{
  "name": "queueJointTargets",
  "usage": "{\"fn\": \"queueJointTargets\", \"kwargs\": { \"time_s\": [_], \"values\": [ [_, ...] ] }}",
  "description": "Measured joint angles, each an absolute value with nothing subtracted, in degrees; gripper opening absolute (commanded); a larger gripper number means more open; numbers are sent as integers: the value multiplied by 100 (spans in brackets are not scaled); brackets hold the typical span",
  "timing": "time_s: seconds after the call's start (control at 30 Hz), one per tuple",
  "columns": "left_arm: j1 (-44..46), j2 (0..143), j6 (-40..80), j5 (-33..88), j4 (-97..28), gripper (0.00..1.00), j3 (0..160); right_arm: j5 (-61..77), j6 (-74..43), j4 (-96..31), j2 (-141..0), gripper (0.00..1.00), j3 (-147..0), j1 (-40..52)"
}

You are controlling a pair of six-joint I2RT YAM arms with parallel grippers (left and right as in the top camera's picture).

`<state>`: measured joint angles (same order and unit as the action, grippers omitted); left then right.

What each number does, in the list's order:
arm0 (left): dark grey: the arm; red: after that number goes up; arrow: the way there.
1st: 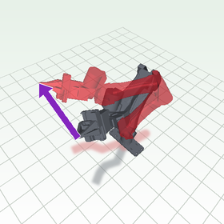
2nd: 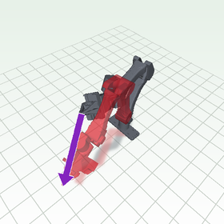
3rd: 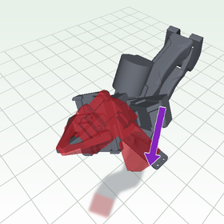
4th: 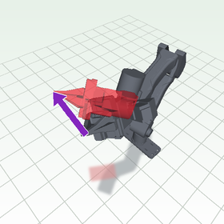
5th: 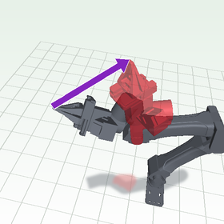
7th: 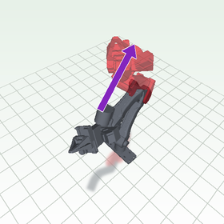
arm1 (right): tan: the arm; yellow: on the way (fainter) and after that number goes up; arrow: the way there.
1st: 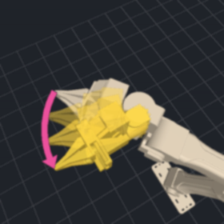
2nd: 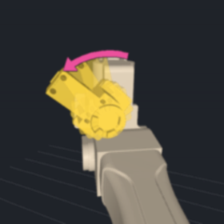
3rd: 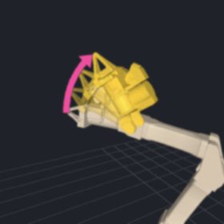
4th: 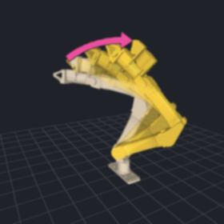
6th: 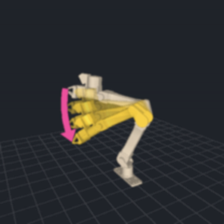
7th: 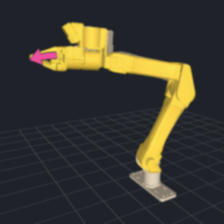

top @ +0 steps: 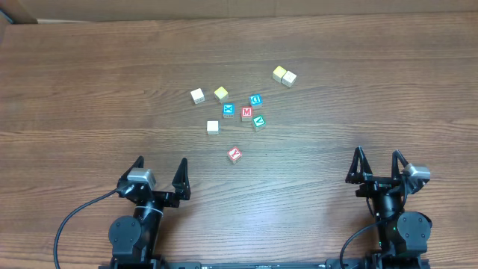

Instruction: Flip 3 blocks

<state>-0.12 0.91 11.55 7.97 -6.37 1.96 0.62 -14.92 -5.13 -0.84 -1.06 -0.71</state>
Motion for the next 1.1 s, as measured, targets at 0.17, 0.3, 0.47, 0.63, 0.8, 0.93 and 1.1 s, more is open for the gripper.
{"fn": "queueJointTargets", "kwargs": {
  "time_s": [0.17, 0.3, 0.47, 0.63, 0.8, 0.93, 1.1],
  "values": [
    [-12, 91, 1155, 794, -637, 99, 196, 58, -1494, -513, -84, 100, -106, -71],
    [-12, 91, 1155, 797, -637, 100, 196, -12, -1500, -443, -84, 100, -106, -71],
    [-12, 91, 1155, 794, -637, 100, 196, 67, -1514, -397, -84, 100, -106, -71],
    [-12, 91, 1155, 794, -637, 100, 196, 132, -1522, -666, -89, 100, -220, -71],
    [-12, 91, 1155, 797, -637, 99, 196, 244, -1579, -1129, -357, 100, -851, -71],
    [-12, 91, 1155, 794, -637, 100, 196, 399, -1614, -1553, -976, 100, -1485, -71],
    [-12, 91, 1155, 797, -635, 100, 196, 768, -1772, -2401, -2246, 100, -2495, -73]
  ]
}}
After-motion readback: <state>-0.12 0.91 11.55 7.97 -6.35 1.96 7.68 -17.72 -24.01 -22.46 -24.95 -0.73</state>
